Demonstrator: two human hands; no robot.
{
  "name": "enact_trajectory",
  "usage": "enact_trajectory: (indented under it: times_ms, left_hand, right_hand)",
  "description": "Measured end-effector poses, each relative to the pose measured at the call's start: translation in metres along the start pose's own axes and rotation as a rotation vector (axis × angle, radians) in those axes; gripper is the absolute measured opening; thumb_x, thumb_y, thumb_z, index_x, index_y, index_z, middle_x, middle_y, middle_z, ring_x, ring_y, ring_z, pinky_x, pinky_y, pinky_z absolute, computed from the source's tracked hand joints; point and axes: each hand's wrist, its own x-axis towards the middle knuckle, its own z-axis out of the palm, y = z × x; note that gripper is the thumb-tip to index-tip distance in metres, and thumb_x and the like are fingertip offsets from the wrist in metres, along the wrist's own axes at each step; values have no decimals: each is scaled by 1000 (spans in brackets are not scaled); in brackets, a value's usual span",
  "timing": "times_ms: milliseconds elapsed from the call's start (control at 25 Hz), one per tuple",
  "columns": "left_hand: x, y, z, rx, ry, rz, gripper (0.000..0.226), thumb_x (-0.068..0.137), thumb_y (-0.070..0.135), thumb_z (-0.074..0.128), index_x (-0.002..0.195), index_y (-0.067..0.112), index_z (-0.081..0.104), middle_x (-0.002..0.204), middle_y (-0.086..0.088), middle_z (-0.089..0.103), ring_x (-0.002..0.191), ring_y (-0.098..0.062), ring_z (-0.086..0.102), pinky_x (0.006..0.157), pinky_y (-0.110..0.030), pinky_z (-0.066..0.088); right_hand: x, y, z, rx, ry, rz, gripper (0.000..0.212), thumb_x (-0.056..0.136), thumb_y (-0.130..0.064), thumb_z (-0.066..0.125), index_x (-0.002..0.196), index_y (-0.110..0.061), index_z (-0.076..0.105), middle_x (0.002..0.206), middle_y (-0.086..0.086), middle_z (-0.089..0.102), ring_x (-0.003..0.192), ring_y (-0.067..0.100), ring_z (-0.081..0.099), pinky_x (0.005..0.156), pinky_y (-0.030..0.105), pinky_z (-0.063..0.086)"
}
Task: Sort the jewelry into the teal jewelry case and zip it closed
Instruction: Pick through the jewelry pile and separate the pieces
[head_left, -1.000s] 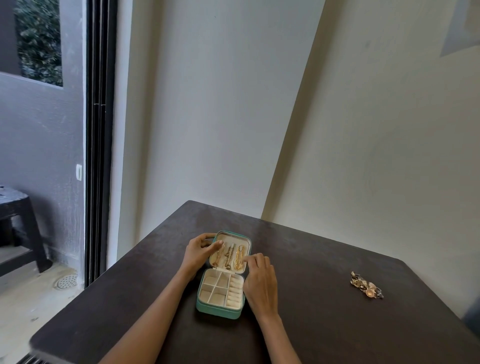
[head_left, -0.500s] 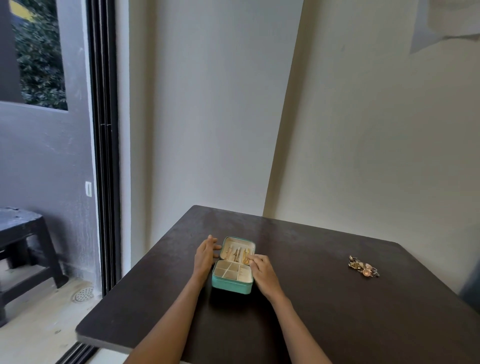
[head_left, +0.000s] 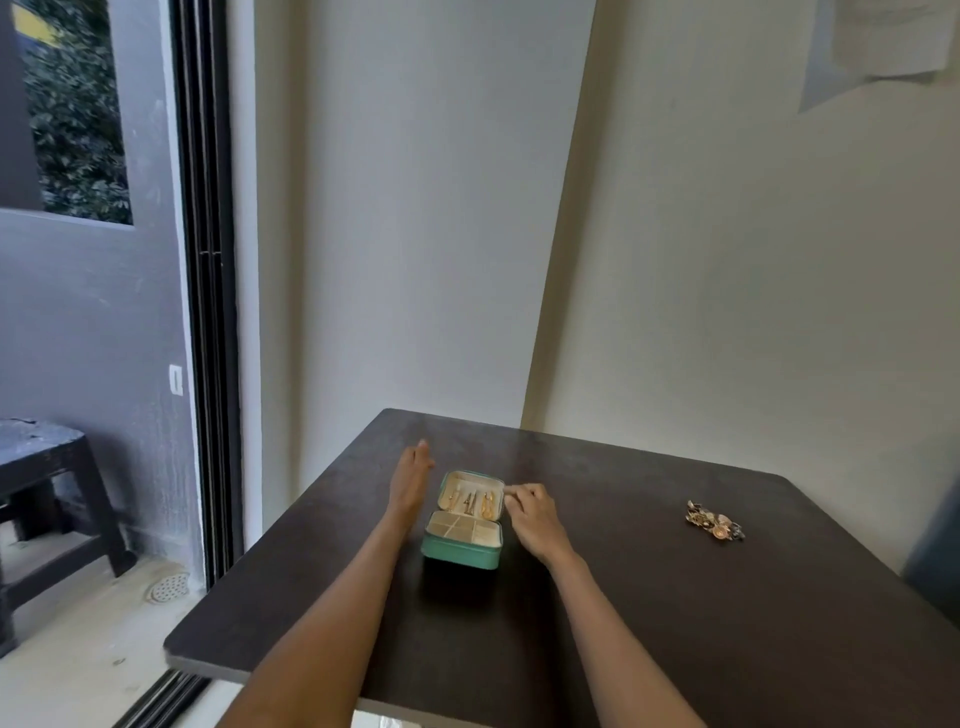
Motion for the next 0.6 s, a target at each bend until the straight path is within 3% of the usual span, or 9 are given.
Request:
enact_trajectory:
  times_ms: [200,360,600]
  left_hand:
    - [-4,52,58,187,-239,150,8,91,14,51,95,12,59,91,-7,61,85,-20,54,76,-31,43]
    - [-31,47,147,373,-467,118,20,88,10,53,105,6,62,101,-15,65,89,-26,59,78,-33,48]
    - [-77,23,264,406,-594,82,29,87,7,56,116,5,61,116,-14,65,109,-27,59,91,-29,45]
  right_hand:
    - [-5,4,-28,10,83,17,34,99,-26,37,121,-14,60,128,9,48,121,23,43,101,35,36]
    - [-23,42,-59,-37,176,127,32,97,-24,41,119,-14,62,122,14,53,115,29,50,93,38,44]
    - [-53,130,-117,-103,292,363,27,94,-16,43,117,-14,56,123,8,51,114,26,52,85,35,43]
